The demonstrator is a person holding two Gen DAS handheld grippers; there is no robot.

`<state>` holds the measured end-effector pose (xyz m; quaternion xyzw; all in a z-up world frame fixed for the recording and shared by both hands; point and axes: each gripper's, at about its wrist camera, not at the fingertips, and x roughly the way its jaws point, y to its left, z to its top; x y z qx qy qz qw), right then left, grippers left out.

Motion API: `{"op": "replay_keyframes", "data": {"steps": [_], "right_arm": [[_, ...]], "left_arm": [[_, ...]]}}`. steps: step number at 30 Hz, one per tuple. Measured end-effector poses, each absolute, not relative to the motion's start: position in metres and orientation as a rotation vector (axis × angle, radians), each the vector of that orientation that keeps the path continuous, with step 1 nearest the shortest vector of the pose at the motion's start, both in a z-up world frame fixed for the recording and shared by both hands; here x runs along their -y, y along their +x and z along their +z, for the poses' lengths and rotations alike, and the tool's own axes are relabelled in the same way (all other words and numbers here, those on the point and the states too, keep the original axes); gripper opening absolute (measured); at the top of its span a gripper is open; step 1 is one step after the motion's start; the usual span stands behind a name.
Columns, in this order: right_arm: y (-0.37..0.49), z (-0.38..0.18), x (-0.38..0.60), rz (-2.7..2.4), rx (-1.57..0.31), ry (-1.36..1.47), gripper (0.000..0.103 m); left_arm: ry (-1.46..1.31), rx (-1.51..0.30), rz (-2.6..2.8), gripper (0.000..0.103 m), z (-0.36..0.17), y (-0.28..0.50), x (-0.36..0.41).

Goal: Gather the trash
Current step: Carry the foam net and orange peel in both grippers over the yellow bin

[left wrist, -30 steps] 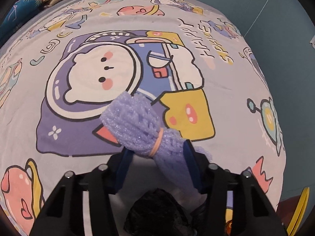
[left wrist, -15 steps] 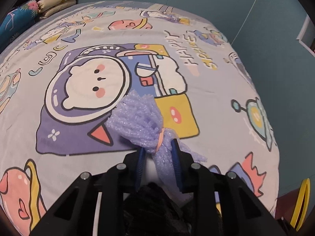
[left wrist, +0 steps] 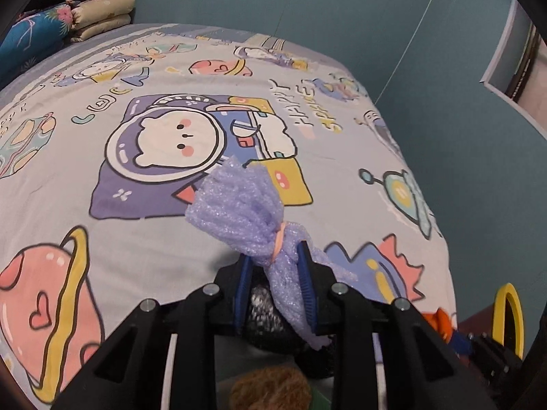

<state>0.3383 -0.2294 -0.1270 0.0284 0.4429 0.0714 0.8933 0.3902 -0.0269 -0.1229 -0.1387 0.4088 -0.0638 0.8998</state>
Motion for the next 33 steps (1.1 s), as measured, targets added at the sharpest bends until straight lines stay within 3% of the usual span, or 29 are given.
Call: {"op": "replay_keyframes", "data": {"steps": [19, 25, 33], "right_arm": [[0.286, -0.085, 0.258, 0.131, -0.842, 0.146, 0.037], [0.273, -0.073, 0.255, 0.144, -0.829, 0.156, 0.037], [0.24, -0.043, 0.258, 0.18, -0.777, 0.138, 0.037]], "left_arm": [[-0.289, -0.81, -0.216, 0.025, -0.087, 0.28, -0.002], [-0.296, -0.852, -0.203, 0.025, -0.1, 0.263, -0.014], [-0.212, -0.752, -0.286, 0.025, -0.057, 0.22, -0.004]]}}
